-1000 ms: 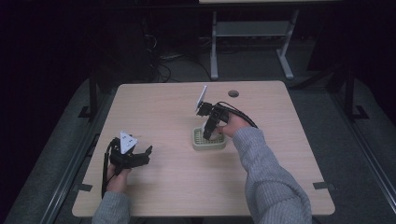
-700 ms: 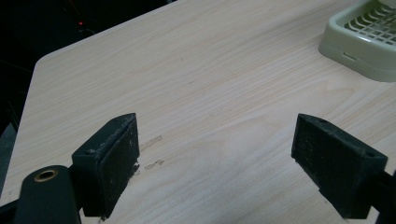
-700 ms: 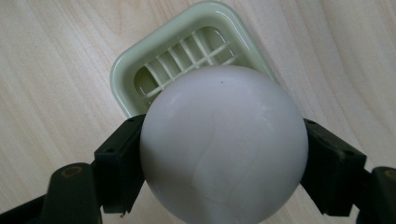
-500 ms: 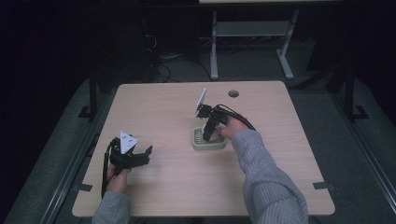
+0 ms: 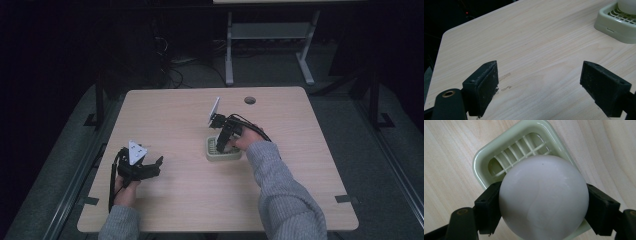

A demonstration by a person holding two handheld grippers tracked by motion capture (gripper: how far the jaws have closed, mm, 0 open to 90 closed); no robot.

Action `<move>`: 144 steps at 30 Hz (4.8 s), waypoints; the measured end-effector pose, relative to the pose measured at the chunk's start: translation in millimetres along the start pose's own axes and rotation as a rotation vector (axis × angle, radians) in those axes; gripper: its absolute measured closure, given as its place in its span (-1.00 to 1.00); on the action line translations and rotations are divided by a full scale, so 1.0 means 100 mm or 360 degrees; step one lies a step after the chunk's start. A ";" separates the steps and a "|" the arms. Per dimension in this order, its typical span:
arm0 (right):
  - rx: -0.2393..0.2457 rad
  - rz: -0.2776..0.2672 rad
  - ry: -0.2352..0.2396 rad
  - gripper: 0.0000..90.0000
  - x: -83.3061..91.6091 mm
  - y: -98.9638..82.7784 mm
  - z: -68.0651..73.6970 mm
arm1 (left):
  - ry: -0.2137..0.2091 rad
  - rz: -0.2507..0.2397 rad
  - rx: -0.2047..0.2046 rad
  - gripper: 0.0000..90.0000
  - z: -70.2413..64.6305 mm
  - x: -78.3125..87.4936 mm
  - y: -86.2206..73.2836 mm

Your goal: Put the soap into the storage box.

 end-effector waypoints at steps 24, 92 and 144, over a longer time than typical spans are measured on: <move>-0.0003 0.0027 -0.0022 -0.49 -0.03 0.00 0.02 | 0.0002 -0.0002 -0.0008 -0.67 0.01 0.00 0.00; -0.0156 -0.0202 -0.0042 -0.57 0.74 -0.48 -0.12 | 0.0006 -0.0005 -0.0021 -0.67 -0.01 0.01 0.01; -0.0289 -0.0288 -0.0021 -0.56 0.90 -1.15 -0.08 | -0.0005 -0.0002 -0.0040 -0.67 -0.03 0.01 0.01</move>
Point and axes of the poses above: each handheld gripper's, and its own axes: x roughly backward along the jaws, y roughly out of its top, z roughly to its left, the point moved 1 cm from there along -x, roughly forward along the jaws, and after that the axes turned 15 degrees about -z, right-handed, at the moved point
